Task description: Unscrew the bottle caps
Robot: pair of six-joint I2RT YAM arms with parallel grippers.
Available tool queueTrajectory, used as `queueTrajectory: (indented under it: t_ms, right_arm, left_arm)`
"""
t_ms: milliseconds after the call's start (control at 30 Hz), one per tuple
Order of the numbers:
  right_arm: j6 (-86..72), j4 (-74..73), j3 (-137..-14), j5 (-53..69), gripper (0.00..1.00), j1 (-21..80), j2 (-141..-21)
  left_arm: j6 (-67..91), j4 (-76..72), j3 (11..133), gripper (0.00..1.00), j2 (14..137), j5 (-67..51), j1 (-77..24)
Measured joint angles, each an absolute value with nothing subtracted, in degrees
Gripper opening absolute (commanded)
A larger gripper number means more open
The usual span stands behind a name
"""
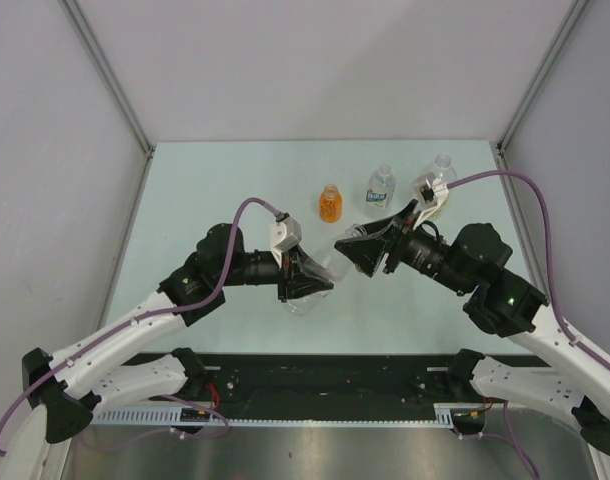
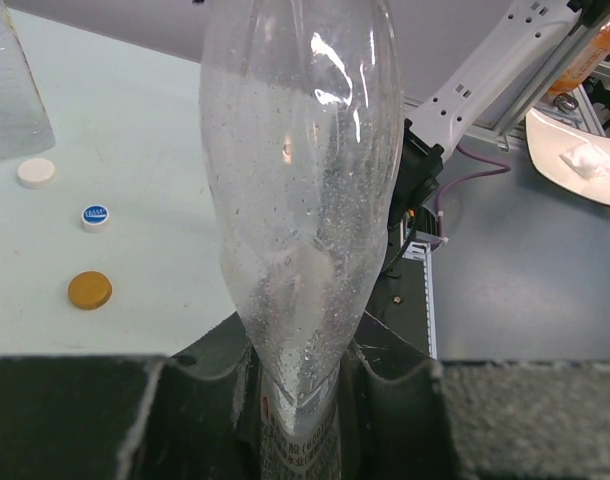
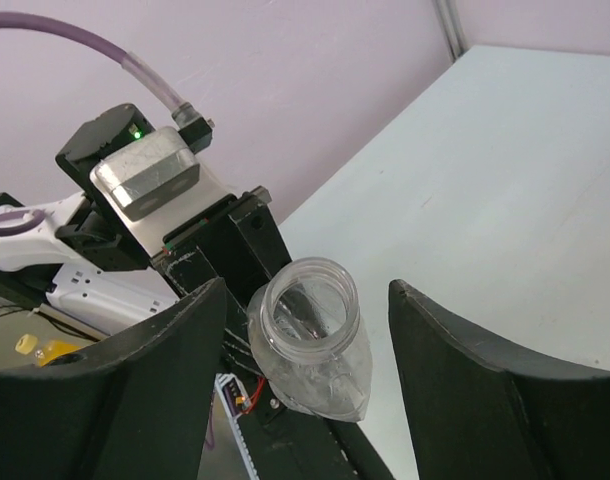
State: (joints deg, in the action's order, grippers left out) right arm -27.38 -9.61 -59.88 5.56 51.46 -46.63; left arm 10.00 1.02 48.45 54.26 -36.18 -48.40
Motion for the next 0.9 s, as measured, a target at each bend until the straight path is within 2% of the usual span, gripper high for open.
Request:
queueTrajectory:
  t_ms: [100,200,333,400,467,533,633,667,700,733,900]
  right_arm:
    - [-27.3,-9.6,-60.7,4.6,0.58,51.5,-46.6]
    - [-27.2,-9.6,-60.9,3.7,0.45,51.4,-46.6]
    - [-27.2,-9.6,-60.9,3.4,0.38,51.4,-46.6]
    - [-27.2,-9.5,-60.9,3.4,0.31,51.4,-46.7]
    - [-27.3,-9.5,-60.9,3.4,0.20,51.4,-46.8]
    - [-27.3,-9.5,-60.9,3.4,0.00,51.4,-46.8]
    - [-27.2,-9.6,-61.0,3.5,0.00,51.4,-46.8]
    - [-27.2,-9.6,-61.0,3.6,0.00,51.4,-46.9]
    - [-27.1,-9.6,-61.0,3.5,0.00,51.4,-46.9]
    - [-27.0,-9.8,-61.0,3.5,0.00,51.4,-46.9]
    - [-26.3,-11.7,-61.1,2.3,0.00,51.4,-46.9]
  left_arm:
    - [10.0,1.0,48.4,0.22,54.2,-36.2,-48.4]
    - [10.0,1.0,48.4,0.23,54.2,-36.2,-48.4]
    - [10.0,1.1,48.4,0.25,54.2,-36.2,-48.4]
    - [10.0,1.1,48.4,0.29,54.0,-36.2,-48.4]
    - [10.0,1.4,48.4,0.32,53.9,-36.2,-48.4]
    - [10.0,1.6,48.4,0.51,53.8,-36.2,-48.4]
    - [9.9,2.2,48.4,0.72,53.7,-36.1,-48.4]
    - [9.7,2.4,48.4,0.88,53.7,-36.0,-48.4]
    - [9.6,2.5,48.4,0.95,53.6,-35.9,-48.4]
    - [9.5,2.6,48.4,1.00,53.5,-35.7,-48.4]
    - [9.3,4.3,48.7,1.00,52.4,-33.5,-48.4]
